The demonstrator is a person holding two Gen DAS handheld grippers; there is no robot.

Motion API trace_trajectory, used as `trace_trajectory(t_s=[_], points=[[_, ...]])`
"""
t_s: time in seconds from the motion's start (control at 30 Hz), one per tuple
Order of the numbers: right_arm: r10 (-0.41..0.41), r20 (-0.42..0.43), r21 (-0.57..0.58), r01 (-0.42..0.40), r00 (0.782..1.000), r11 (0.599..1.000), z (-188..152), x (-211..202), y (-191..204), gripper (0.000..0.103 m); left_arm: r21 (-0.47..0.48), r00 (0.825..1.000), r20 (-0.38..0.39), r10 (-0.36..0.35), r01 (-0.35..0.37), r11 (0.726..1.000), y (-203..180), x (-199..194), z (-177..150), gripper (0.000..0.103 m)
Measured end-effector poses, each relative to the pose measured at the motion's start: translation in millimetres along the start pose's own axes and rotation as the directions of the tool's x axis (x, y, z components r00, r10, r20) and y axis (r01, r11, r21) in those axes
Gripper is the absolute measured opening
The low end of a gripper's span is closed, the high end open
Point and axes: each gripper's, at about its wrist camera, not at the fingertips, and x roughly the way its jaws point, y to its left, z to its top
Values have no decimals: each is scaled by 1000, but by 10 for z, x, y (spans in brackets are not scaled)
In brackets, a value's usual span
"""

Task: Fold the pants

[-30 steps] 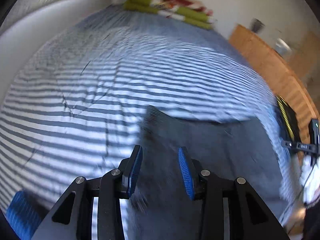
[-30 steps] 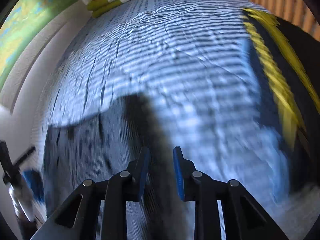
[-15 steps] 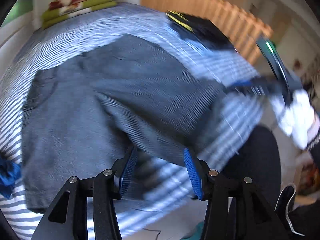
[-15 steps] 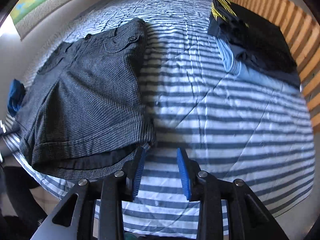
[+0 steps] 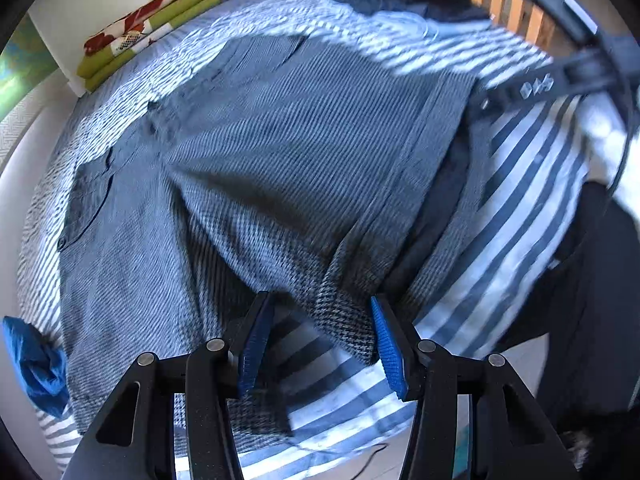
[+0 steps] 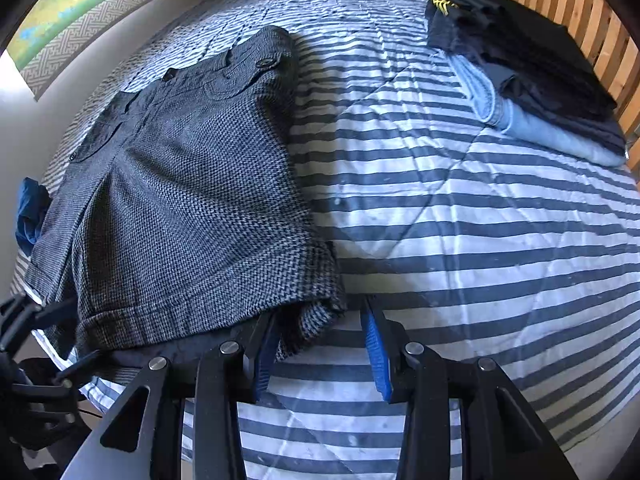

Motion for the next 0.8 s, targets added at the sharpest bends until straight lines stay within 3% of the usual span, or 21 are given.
trace_trajectory(t_s=[0.13, 0.2, 0.3, 0.33, 0.37, 0.47, 0.6, 0.67, 0.73, 0.8], points=[[-22, 16, -15, 23, 1000, 1000, -11, -6, 46, 32, -17, 1000, 19, -1, 1, 1000, 36, -31, 32, 53], [-40, 31, -22, 41, 999, 999, -21, -35, 51, 24, 7, 1000, 28, 9, -9, 1000, 1, -42, 85, 59], [-37, 44, -26, 38, 998, 999, -29, -93, 43, 18, 73, 998, 38, 45, -48, 996, -94, -11, 156, 57], [-43, 52, -31, 44, 998, 999, -37, -120, 54, 17, 85, 998, 37, 45, -48, 995, -100, 19, 158, 51], [-58, 68, -40, 60, 996, 997, -44, -159, 80, 16, 83, 999, 26, 25, -27, 996, -74, 54, 174, 26], [-99, 127, -94, 111, 987, 989, -62, -350, 209, 10, -17, 998, 31, -59, 60, 998, 114, 15, 167, 13], [-126, 249, -184, 175, 960, 967, -122, -765, 397, 9, -88, 987, 105, -124, 134, 987, 330, -321, 79, 12], [-128, 268, -219, 190, 955, 957, -177, -851, 447, 9, -90, 981, 129, -147, 159, 983, 376, -420, -14, 12], [-143, 220, -273, 201, 965, 941, -247, -750, 486, 9, -90, 973, 84, -216, 223, 971, 434, -372, -120, 18], [-137, 118, -349, 171, 983, 921, -337, -553, 484, 19, -81, 979, 10, -205, 205, 976, 427, -224, -223, 22]])
